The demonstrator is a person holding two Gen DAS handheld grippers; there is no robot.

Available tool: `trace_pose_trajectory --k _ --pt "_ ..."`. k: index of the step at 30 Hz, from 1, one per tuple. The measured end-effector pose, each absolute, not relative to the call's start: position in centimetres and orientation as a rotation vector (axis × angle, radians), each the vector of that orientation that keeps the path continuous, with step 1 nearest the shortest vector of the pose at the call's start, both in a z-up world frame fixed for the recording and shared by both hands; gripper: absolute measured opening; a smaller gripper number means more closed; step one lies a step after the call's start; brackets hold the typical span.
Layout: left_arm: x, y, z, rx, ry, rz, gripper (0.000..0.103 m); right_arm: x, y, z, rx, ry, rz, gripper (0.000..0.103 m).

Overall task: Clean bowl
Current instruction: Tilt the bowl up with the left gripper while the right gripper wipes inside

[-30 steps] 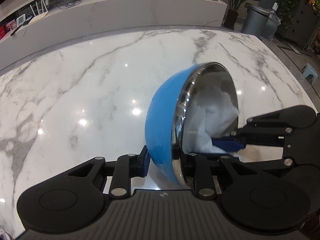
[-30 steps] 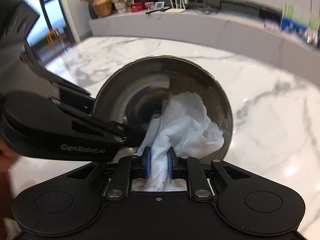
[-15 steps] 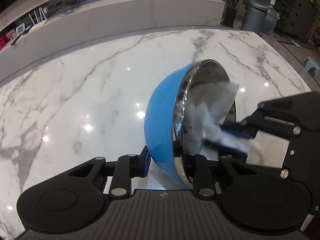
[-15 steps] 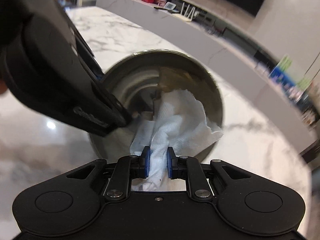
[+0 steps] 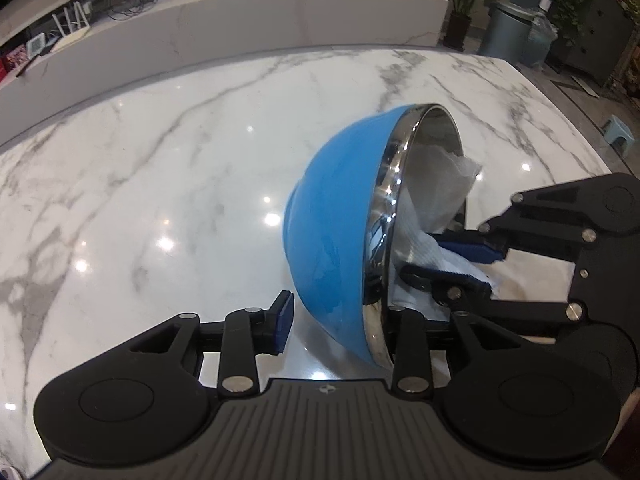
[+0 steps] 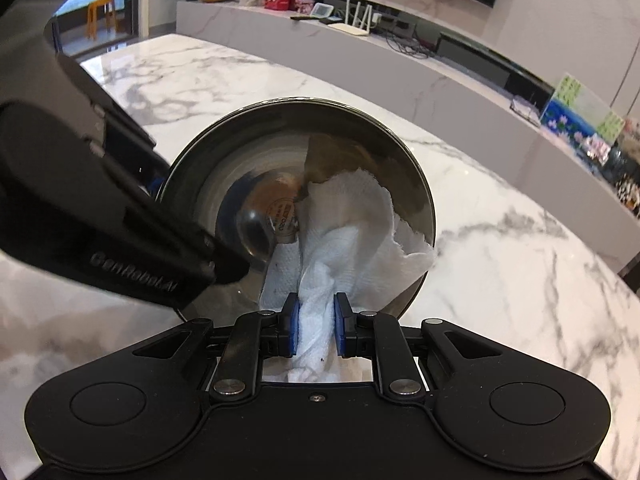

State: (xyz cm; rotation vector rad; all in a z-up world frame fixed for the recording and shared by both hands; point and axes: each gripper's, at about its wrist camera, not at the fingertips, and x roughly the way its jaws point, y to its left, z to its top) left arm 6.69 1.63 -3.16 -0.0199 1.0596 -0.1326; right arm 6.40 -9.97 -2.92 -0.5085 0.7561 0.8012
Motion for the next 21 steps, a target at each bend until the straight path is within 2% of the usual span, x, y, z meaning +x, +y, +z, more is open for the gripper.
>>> trace_pose_trajectory --k 1,4,12,21 --pt "6.7 1.6 -3.2 -0.025 1.063 -0.142 0.024 6.4 -10.1 -2.9 -0.497 0.765 0.808 0.015" --pt "6.7 1.7 -2.9 -0.011 1.051 -0.131 0.02 6.5 -10.5 -2.7 -0.458 0.789 0.828 0.015" --pt "6.6 1.9 -2.5 0.046 1.029 -0.108 0.019 6.9 -11.2 -2.5 -0.264 0.875 0.962 0.015" --pt "6.6 1.6 -2.4 0.086 1.025 -0.095 0.019 6.3 -9.8 -2.7 -0.395 0.824 0.903 0.015"
